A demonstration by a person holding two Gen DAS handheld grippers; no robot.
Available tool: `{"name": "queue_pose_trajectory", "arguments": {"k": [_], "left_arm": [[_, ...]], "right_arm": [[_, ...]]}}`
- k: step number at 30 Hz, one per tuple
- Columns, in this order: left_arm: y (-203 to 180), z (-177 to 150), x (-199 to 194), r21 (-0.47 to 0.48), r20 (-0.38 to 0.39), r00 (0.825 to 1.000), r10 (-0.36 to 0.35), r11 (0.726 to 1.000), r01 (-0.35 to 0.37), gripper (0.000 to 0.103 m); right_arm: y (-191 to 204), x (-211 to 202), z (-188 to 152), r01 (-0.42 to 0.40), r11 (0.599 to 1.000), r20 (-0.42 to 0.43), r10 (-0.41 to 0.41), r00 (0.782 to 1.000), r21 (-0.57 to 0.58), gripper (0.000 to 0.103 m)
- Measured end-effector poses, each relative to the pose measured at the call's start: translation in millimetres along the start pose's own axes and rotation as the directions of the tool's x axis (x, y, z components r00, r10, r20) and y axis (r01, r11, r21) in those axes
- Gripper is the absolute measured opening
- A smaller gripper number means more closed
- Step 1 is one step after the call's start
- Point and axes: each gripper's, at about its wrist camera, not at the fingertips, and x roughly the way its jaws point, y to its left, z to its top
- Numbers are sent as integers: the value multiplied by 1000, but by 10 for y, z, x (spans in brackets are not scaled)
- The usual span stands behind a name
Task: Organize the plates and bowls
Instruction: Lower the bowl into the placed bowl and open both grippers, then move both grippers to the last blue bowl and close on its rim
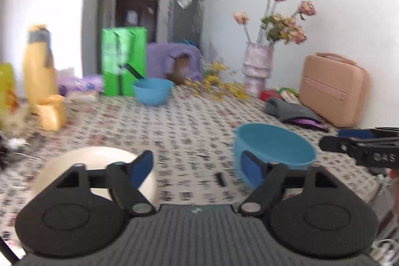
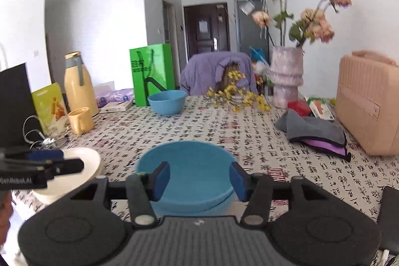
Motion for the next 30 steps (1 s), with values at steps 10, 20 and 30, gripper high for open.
{"name": "queue_pose_trajectory", "arguments": {"k": [10, 20, 30], "left_arm": [[717, -425, -582, -84, 4, 985, 175, 981, -174, 100], [986, -426, -624, -99, 21, 985, 169, 981, -166, 103], [1237, -48, -144, -76, -5, 997, 75, 994, -75, 103]], "right_arm": [[687, -183, -641, -36, 996, 16, 35, 999, 86, 92], [1088, -147, -606, -35, 999, 33, 34, 999, 26, 93], [1279, 218, -275, -91, 996, 37, 91, 995, 18, 93]]}}
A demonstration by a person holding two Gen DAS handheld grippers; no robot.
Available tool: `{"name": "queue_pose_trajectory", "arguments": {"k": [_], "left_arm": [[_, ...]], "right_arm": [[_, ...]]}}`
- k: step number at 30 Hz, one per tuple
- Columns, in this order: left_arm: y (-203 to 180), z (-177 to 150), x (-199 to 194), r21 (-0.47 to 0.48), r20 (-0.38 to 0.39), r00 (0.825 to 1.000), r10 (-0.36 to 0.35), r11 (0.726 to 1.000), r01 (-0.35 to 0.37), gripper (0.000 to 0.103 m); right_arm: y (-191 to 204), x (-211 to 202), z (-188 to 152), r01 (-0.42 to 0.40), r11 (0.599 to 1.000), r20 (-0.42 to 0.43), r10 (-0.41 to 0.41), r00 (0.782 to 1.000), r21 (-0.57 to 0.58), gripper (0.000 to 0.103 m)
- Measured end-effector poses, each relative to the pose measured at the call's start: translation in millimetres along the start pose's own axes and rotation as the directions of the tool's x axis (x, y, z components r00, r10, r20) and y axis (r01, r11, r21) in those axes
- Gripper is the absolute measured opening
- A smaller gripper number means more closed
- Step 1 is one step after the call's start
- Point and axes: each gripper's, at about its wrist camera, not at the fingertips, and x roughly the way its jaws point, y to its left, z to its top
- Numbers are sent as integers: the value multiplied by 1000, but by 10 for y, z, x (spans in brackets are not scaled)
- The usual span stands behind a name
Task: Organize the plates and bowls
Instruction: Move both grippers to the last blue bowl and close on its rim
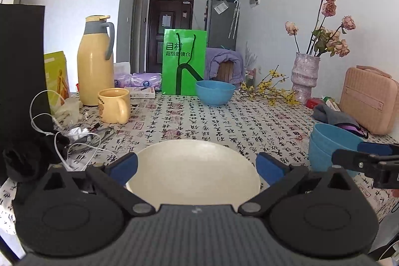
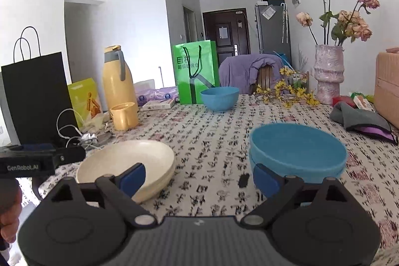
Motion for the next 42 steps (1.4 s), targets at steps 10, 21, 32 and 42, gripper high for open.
{"name": "queue_pose_trajectory", "arguments": {"k": [10, 21, 32, 42], "left_arm": [[305, 953, 935, -45, -16, 998, -56, 997, 55, 103], [523, 1855, 2627, -161, -220, 945, -243, 964, 211, 103], [543, 1983, 4494, -236, -365, 903, -226, 961, 145, 76], [439, 1750, 5286, -284, -439, 857, -268, 947, 150, 42]], "right_arm": [[-129, 1150, 944, -32, 989, -120, 49, 992, 142, 93], [-845, 2730, 1851, -87, 861, -327, 281, 902, 501, 93], [-1410, 4496, 2241, 43, 908, -436, 159, 885, 418, 88], [-1576, 5370, 2036, 78, 927, -520, 136, 843, 368, 48]]}}
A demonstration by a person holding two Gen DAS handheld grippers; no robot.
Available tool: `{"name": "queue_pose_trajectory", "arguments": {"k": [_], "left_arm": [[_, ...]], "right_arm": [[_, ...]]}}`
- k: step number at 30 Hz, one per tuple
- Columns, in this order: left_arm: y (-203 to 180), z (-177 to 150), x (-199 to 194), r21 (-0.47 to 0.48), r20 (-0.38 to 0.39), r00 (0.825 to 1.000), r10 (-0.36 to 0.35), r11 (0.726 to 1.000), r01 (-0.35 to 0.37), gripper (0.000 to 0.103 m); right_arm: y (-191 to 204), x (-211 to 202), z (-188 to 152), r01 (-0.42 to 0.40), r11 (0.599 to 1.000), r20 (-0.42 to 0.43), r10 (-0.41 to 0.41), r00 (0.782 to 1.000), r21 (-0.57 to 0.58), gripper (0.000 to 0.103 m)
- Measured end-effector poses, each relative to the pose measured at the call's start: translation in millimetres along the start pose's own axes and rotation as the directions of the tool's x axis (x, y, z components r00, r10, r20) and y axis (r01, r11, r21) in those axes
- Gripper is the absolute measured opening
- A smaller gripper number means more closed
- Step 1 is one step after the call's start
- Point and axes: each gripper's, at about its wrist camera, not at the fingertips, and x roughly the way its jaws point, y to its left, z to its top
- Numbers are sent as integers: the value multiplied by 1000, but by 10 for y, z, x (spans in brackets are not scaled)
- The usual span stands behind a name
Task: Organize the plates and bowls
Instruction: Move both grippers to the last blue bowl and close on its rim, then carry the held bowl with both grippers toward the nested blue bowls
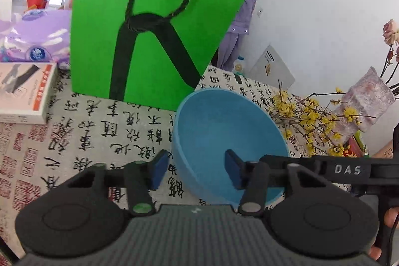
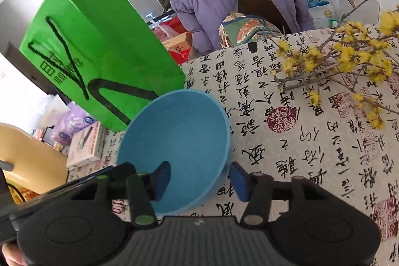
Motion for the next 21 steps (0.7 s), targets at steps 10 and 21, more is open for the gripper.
{"name": "queue_pose_trajectory", "arguments": {"k": [10, 21], "left_arm": [[11, -12, -37, -36, -31, 995, 93, 995, -94, 11], [-226, -491, -1158, -49, 47, 986, 163, 986, -160, 9]], "right_arm": [[90, 22, -33, 118, 991, 36, -116, 993, -63, 13], [550, -712, -546, 99, 984, 88, -87, 992, -146, 10]]}}
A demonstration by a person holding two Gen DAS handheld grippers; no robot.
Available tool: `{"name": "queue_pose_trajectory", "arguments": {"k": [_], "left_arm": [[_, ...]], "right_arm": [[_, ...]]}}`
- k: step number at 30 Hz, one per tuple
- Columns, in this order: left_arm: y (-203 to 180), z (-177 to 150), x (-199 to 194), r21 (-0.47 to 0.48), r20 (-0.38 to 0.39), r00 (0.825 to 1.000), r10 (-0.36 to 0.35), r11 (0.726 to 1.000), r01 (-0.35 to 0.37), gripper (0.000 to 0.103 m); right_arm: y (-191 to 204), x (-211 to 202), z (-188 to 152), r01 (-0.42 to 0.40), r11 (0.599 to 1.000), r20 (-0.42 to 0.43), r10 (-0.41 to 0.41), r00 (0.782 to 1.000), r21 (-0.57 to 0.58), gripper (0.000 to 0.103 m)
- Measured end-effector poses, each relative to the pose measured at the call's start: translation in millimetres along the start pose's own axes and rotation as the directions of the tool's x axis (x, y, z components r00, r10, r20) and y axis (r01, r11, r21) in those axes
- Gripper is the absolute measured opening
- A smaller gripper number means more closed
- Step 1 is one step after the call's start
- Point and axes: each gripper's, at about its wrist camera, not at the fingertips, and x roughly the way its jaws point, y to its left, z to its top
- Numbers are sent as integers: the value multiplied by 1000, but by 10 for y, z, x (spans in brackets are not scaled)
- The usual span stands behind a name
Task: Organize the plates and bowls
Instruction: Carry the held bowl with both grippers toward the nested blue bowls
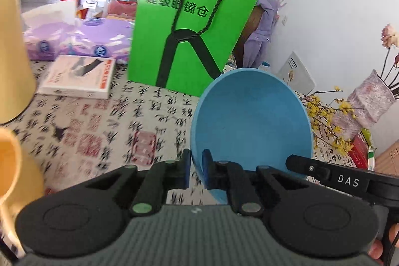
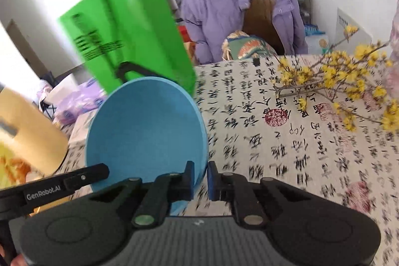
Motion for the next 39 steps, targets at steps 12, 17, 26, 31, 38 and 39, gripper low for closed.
{"name": "queue_pose_trajectory", "arguments": {"k": [12, 17, 26, 31, 38, 39], "left_arm": [[127, -1262, -1495, -22, 128, 991, 26, 999, -23, 8], [214, -1937, -1925, -52, 186, 981, 52, 998, -42, 8], [240, -3178, -2601, -60, 329, 938, 111, 993, -97, 8], [296, -3583, -2717, -89, 291, 951, 109, 992, -86, 9], [286, -3694, -2796, -85, 305, 945, 121, 991, -100, 9], [267, -3691, -2799, -78, 307, 944, 123, 992, -103, 9]], "right_arm": [[615, -1374, -1247, -24, 992, 87, 35, 996, -122, 10], [861, -1830, -1990, 20, 970, 182, 25, 983, -243, 11], [1040, -2402, -3229, 46, 941, 311, 64, 948, -335, 10], [1079, -2583, -3789, 85, 932, 375, 58, 925, -352, 10], [1049, -2591, -3929, 86, 922, 364, 63, 929, -377, 10], [1034, -2588, -3933, 80, 924, 360, 65, 931, -374, 10]]}}
